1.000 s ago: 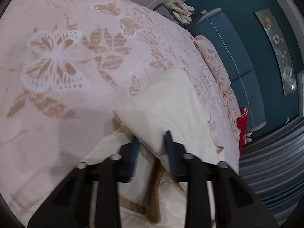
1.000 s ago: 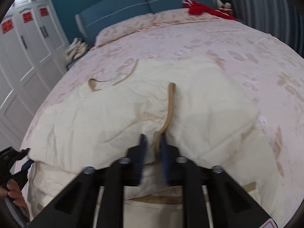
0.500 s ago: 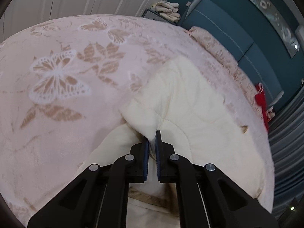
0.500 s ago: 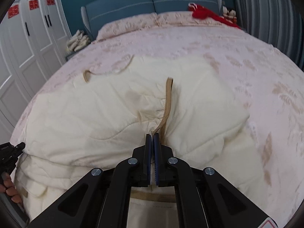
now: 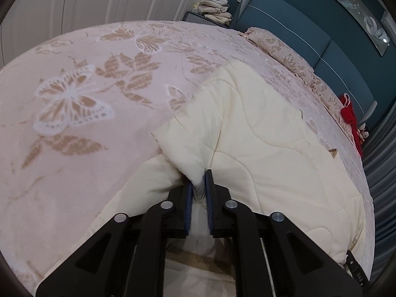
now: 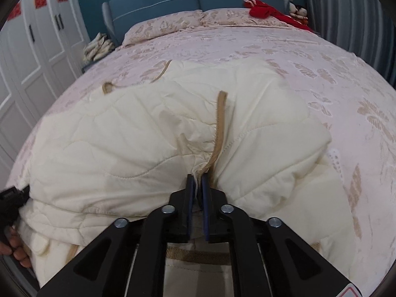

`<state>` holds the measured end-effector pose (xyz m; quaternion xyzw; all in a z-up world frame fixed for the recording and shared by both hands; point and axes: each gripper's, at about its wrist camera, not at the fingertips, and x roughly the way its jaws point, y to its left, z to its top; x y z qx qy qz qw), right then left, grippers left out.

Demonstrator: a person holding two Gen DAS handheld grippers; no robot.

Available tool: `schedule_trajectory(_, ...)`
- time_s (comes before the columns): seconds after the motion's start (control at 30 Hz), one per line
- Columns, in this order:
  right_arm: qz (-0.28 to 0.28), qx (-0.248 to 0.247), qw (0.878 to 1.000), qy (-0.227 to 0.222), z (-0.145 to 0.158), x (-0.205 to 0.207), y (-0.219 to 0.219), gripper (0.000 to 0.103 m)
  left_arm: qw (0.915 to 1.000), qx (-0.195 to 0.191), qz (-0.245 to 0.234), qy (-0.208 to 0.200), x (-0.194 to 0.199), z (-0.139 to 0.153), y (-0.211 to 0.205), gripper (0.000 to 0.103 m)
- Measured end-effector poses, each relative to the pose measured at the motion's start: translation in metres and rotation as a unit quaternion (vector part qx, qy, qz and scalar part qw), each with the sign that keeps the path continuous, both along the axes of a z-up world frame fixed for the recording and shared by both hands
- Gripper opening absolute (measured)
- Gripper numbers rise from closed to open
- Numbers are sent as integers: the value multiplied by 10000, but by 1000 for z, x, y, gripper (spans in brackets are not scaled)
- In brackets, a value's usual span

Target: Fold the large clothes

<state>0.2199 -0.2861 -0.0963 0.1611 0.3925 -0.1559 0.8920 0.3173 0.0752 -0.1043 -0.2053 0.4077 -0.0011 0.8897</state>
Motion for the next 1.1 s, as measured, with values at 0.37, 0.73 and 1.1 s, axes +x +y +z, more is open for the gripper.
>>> schedule_trajectory(0.37,999,-474,9930,-413,43,7,73,11,9948,498,-801,-383,-19,52,-68,41)
schedule_trajectory(0.73,1071,-210,9938,198,-13,24,81,7,9890,1106,-971,-116,-15,3,-91,41)
schedule_trajectory(1.1,1061,-460,9931,188,-20,22,87,7,9841,1481,-954,-209,-17,-6,-101,41)
